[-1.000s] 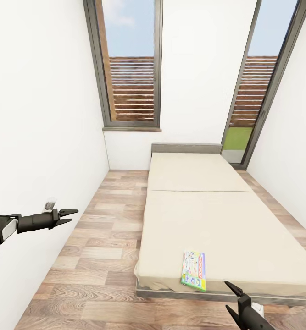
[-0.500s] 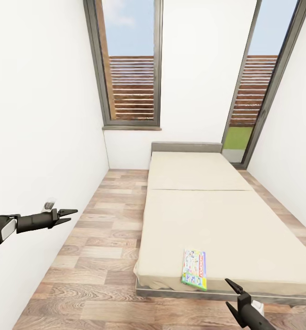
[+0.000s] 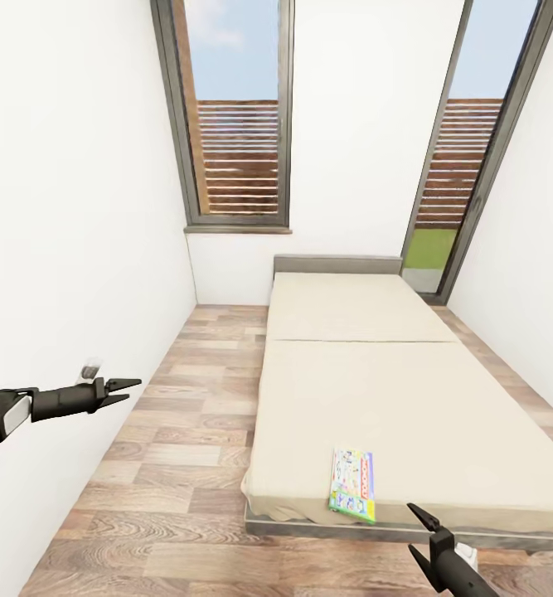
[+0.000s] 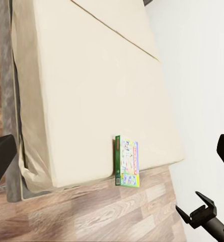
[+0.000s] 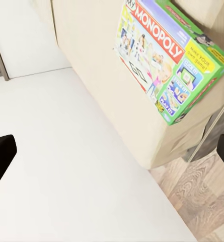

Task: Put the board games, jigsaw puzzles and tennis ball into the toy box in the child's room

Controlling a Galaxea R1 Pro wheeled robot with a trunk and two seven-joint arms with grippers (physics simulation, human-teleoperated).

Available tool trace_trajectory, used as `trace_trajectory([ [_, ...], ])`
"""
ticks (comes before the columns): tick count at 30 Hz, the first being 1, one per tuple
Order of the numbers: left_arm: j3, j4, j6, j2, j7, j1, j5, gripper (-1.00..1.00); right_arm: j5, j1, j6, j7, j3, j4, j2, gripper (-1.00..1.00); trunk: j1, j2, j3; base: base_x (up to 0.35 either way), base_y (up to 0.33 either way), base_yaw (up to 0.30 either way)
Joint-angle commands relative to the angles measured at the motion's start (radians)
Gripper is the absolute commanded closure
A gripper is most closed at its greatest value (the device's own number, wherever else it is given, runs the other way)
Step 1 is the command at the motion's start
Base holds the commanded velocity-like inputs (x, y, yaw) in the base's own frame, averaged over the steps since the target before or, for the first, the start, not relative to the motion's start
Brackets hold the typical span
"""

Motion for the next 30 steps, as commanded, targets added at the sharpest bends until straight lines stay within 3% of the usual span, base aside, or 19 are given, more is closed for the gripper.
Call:
trace_trajectory([
  [1, 0.009, -0.001, 0.01, 0.0, -0.004, -0.001, -0.009, -1.0, -0.002, -0.001, 0.007, 0.001, -0.004, 0.0, 0.0, -1.0, 0.004, -0.008, -0.004, 0.0, 0.0, 0.0],
  [18, 0.008, -0.001, 0.009, -0.002, -0.003, -0.001, -0.009, -1.0, 0.0, -0.001, 0.003, 0.002, -0.006, 0.0, -0.007, -1.0, 0.069, -0.127, -0.058, 0.0, 0.0, 0.0],
  [23, 0.008, -0.001, 0.009, -0.004, -0.002, -0.001, -0.009, -1.0, 0.0, -0.001, -0.077, 0.003, -0.005, 0.006, -0.008, -1.0, 0.088, -0.162, -0.073, 0.0, 0.0, 0.0],
  [30, 0.008, -0.001, 0.007, -0.004, -0.002, -0.001, -0.009, -1.0, 0.0, -0.001, -0.095, 0.006, -0.003, 0.052, -0.01, -1.0, 0.115, -0.211, -0.095, 0.0, 0.0, 0.0],
])
